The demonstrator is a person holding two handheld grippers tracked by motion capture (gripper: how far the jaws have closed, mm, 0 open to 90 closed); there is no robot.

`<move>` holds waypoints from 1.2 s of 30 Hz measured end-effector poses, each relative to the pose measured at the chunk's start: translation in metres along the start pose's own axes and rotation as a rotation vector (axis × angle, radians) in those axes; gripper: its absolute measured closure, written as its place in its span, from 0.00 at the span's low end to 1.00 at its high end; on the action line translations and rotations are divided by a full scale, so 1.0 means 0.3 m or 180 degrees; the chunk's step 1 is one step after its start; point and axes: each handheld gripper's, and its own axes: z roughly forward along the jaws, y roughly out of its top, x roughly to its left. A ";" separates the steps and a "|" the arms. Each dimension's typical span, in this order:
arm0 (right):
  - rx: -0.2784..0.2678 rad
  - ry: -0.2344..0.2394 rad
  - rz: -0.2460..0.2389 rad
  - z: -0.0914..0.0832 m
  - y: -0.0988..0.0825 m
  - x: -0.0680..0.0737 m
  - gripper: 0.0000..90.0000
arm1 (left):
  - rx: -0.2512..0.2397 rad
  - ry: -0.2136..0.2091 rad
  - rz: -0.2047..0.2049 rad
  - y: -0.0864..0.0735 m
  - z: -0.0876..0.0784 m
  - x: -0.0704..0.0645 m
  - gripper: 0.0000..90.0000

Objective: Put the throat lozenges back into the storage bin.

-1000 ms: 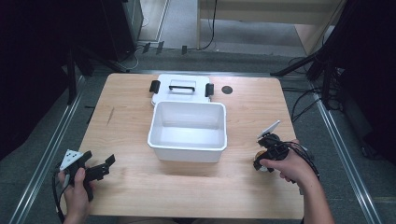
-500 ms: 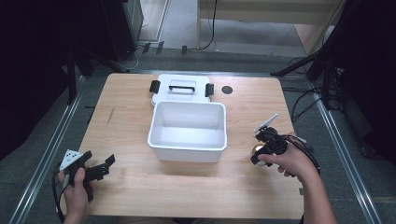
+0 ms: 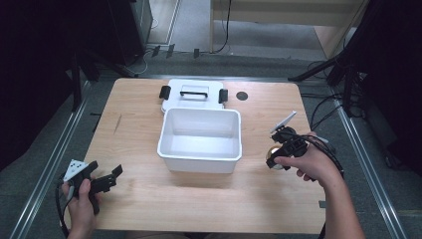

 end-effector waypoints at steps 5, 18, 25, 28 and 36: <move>0.0001 0.0026 -0.0010 -0.023 0.026 0.009 0.23 | 0.0000 -0.0002 0.0002 0.000 0.000 0.000 0.00; 0.0032 0.0050 -0.0103 -0.071 0.088 0.026 0.23 | -0.0005 -0.0007 0.0003 0.000 0.000 0.000 0.00; 0.0041 0.0051 -0.0110 -0.102 0.111 0.025 0.23 | -0.0004 -0.0008 0.0002 0.000 0.000 0.000 0.00; 0.0038 0.0051 -0.0109 -0.113 0.118 0.025 0.23 | -0.0003 -0.0008 0.0000 0.000 0.000 0.000 0.00; 0.0037 0.0024 -0.0167 -0.157 0.159 0.047 0.23 | -0.0004 -0.0011 -0.0007 0.000 -0.001 0.001 0.00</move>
